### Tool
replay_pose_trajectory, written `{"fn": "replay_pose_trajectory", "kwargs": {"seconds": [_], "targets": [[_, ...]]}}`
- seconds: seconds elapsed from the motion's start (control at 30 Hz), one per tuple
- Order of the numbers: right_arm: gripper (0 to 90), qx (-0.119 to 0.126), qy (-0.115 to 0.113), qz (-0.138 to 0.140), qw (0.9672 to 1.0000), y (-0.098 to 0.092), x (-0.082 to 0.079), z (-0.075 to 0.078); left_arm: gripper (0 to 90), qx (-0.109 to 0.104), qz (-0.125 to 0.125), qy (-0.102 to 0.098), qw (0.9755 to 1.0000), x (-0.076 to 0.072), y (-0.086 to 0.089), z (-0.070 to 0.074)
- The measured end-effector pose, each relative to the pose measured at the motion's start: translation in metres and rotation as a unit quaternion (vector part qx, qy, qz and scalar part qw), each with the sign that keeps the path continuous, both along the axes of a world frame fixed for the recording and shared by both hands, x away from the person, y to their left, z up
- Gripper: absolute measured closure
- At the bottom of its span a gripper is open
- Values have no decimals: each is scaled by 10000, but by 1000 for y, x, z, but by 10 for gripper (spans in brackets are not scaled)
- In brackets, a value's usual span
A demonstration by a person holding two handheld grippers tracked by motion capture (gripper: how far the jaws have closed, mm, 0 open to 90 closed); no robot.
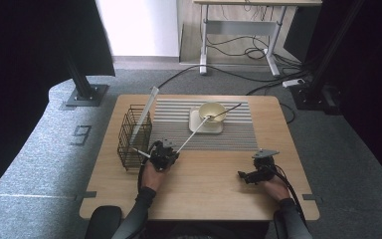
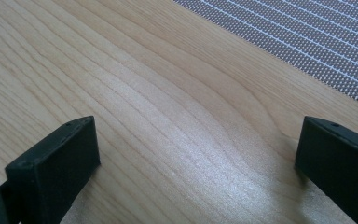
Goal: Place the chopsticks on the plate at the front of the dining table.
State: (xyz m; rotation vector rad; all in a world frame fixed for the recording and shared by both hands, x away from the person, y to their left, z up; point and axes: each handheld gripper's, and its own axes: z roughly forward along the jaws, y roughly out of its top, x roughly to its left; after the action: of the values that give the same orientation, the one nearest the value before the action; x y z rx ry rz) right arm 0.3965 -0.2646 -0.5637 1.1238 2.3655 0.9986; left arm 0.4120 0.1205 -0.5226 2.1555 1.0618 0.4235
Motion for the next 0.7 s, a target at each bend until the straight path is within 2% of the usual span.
{"fn": "replay_pose_trajectory", "kwargs": {"seconds": [0.33, 0.7], "targets": [[0, 1, 1, -1, 10000, 0, 0, 0, 861, 167, 240, 20, 9996, 10, -3, 1], [0, 0, 1, 1, 10000, 0, 0, 0, 862, 191, 483, 31, 9986, 21, -6, 2]]}}
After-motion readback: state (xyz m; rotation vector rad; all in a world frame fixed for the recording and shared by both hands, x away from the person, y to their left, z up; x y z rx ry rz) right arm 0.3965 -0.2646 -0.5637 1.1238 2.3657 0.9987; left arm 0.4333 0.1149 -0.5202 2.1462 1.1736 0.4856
